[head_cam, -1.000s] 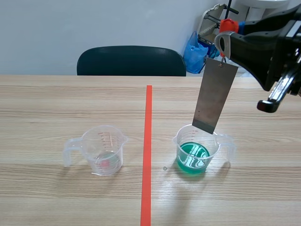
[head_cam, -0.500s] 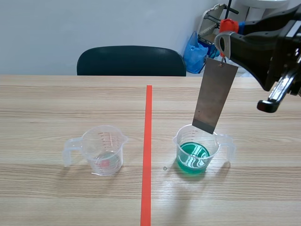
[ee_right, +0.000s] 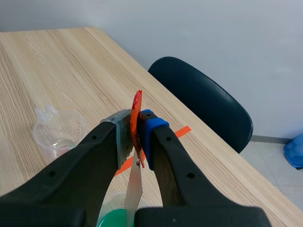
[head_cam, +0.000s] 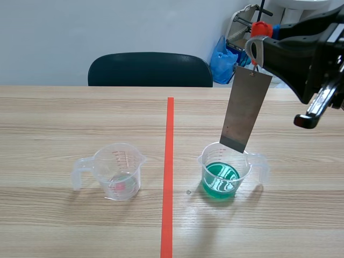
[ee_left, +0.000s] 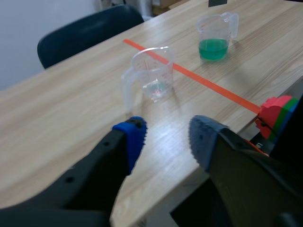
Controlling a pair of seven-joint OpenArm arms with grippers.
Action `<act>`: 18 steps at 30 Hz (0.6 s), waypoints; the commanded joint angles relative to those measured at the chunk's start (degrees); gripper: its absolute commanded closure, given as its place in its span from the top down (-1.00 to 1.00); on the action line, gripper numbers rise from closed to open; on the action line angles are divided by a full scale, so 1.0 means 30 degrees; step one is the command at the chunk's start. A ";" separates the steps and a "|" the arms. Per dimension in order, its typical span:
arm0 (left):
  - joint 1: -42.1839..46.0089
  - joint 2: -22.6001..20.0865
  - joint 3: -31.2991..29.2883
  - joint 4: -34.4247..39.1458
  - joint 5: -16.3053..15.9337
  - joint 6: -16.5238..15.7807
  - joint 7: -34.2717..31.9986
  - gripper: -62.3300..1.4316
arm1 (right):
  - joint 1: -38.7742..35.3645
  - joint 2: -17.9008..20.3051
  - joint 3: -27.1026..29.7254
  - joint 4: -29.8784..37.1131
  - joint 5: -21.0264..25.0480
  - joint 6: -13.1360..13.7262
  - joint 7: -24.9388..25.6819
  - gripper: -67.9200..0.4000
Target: Do the redox reaction experiment
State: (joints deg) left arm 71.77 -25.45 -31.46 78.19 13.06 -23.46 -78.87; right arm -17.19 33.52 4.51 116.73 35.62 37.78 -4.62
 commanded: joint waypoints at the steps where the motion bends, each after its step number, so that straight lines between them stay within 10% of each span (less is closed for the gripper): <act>1: -0.0860 -0.1013 0.0109 0.0211 -0.0197 -0.0772 -0.0270 -0.81 | 0.0175 0.0189 0.0226 0.0233 0.0364 -0.0080 0.0226 -0.97; 9: -0.7745 -0.5588 0.3767 0.0211 -0.1013 -0.5472 0.6207 -0.88 | 0.0175 0.0189 0.0226 0.0233 0.0364 -0.0080 0.0226 -0.97; 18: -1.7464 -0.7402 1.1606 0.0211 -0.8233 -0.5472 1.3974 -0.88 | 0.0175 0.0189 0.0226 0.0233 0.0364 -0.0080 0.0219 -0.97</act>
State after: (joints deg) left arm 20.27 -48.25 3.36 78.19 -10.76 -39.79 -36.86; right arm -17.19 33.52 4.51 116.73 35.62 37.78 -4.62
